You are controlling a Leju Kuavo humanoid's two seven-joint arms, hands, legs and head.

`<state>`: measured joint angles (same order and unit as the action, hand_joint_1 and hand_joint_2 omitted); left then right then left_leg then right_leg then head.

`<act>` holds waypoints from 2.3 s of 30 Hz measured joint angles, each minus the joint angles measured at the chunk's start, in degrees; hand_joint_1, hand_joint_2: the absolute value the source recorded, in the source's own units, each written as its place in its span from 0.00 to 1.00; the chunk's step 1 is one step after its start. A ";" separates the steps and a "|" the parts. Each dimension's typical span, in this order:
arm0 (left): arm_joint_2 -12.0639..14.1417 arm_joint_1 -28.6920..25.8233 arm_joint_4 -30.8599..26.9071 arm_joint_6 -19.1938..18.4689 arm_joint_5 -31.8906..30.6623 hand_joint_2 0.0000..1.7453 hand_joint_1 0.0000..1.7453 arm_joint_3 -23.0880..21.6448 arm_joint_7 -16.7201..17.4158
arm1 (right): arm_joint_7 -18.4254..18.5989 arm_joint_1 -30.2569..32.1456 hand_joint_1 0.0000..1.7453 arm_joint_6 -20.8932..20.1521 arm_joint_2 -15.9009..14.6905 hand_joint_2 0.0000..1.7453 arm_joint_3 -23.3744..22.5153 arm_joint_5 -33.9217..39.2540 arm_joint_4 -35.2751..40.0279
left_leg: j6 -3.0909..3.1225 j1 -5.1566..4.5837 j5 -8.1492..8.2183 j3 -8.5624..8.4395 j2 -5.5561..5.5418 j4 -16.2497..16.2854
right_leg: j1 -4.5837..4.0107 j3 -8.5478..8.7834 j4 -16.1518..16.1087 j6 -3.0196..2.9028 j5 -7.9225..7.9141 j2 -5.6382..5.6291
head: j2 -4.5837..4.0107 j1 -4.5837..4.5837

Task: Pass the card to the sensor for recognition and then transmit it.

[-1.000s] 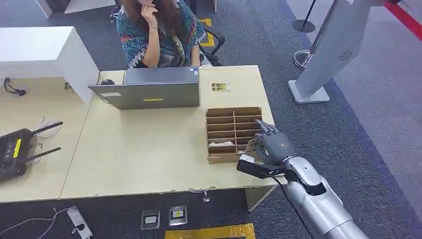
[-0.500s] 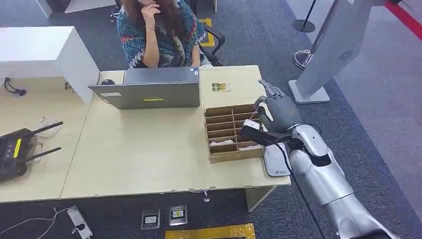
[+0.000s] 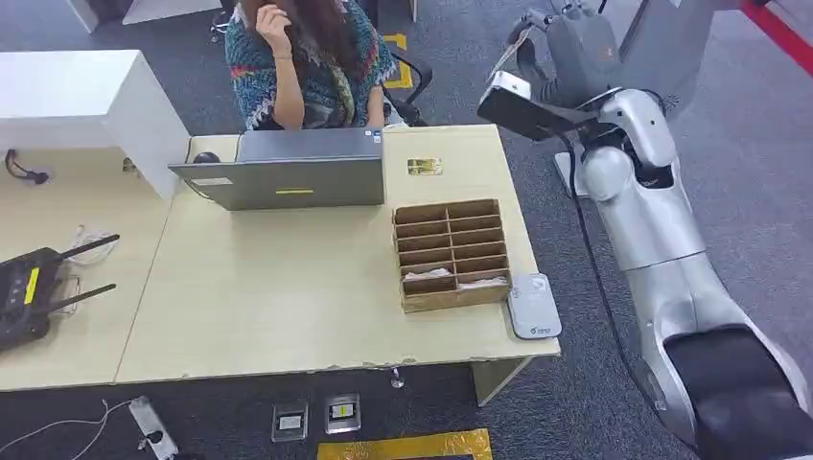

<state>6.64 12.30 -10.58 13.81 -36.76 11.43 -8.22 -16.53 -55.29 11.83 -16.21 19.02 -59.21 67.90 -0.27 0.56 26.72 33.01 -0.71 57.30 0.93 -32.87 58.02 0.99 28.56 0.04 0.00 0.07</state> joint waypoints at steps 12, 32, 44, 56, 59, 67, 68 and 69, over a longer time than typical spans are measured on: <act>-0.63 1.76 -0.63 -1.42 -1.26 0.00 0.00 -1.44 1.77 | 0.66 -15.34 1.00 2.03 11.12 1.00 5.92 -7.16 -32.24 | -0.05 0.08 -0.07 0.05 -0.18 0.02 | -0.07 -0.03 0.02 -0.01 0.01 0.21 | 0.00 -0.02; -1.16 0.78 -0.63 -0.33 -0.57 0.00 0.00 -1.55 2.34 | 5.45 -19.63 1.00 -3.22 17.00 1.00 9.99 -9.92 -46.00 | -0.05 0.09 -0.07 0.05 -0.16 0.02 | -0.07 -0.04 -0.02 -0.01 0.01 0.17 | 0.00 0.00; -1.25 0.51 -0.63 -0.20 -0.54 0.00 0.00 -1.55 2.40 | 6.23 -19.65 1.00 -3.22 17.00 1.00 10.40 -9.90 -48.08 | -0.05 0.09 -0.07 0.04 -0.16 0.03 | -0.07 -0.04 -0.02 -0.01 0.01 0.16 | 0.00 -0.02; -1.49 0.29 -0.63 0.22 -0.54 0.00 0.00 -1.55 2.93 | 8.77 -19.28 0.00 -2.78 16.94 1.00 10.84 -10.05 -50.02 | -0.05 0.08 -0.07 0.03 -0.14 0.03 | -0.07 -0.06 -0.02 -0.01 0.01 0.12 | 0.00 -0.02; -1.49 0.26 -0.63 0.22 -0.57 0.00 0.00 -1.55 2.95 | 9.25 -19.07 0.00 -1.47 16.89 1.00 10.84 -10.09 -50.39 | -0.05 0.08 -0.07 0.02 -0.13 0.03 | -0.07 -0.07 -0.02 -0.01 0.01 0.10 | 0.00 0.00; -1.55 0.24 -0.63 0.24 -0.61 0.00 0.00 -1.55 3.08 | 9.45 -18.92 0.00 1.75 16.52 1.00 10.84 -10.66 -50.59 | -0.05 0.08 -0.07 0.03 -0.13 0.04 | -0.07 -0.07 -0.02 -0.01 0.01 0.10 | 0.00 -0.02; -1.64 0.24 -0.61 0.26 -0.61 0.00 0.00 -1.60 3.08 | 9.45 -18.93 0.00 2.12 16.39 1.00 10.84 -10.75 -50.59 | -0.05 0.08 -0.07 0.02 -0.13 0.04 | -0.07 -0.07 -0.02 -0.01 0.01 0.10 | 0.00 -0.02; -1.66 0.24 -0.63 0.26 -0.63 0.00 0.00 -1.60 3.06 | 9.44 -18.93 0.00 2.16 16.37 1.00 10.84 -10.75 -50.59 | -0.05 0.08 -0.07 0.02 -0.13 0.04 | -0.07 -0.07 -0.02 -0.01 0.01 0.10 | 0.00 -0.02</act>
<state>4.98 12.54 -11.21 14.08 -37.40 9.84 -5.16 -7.08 -74.22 13.99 0.15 29.86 -69.96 17.31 -0.32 0.64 26.65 33.03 -0.84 57.34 0.86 -32.94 58.00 0.98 28.56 0.15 0.00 0.04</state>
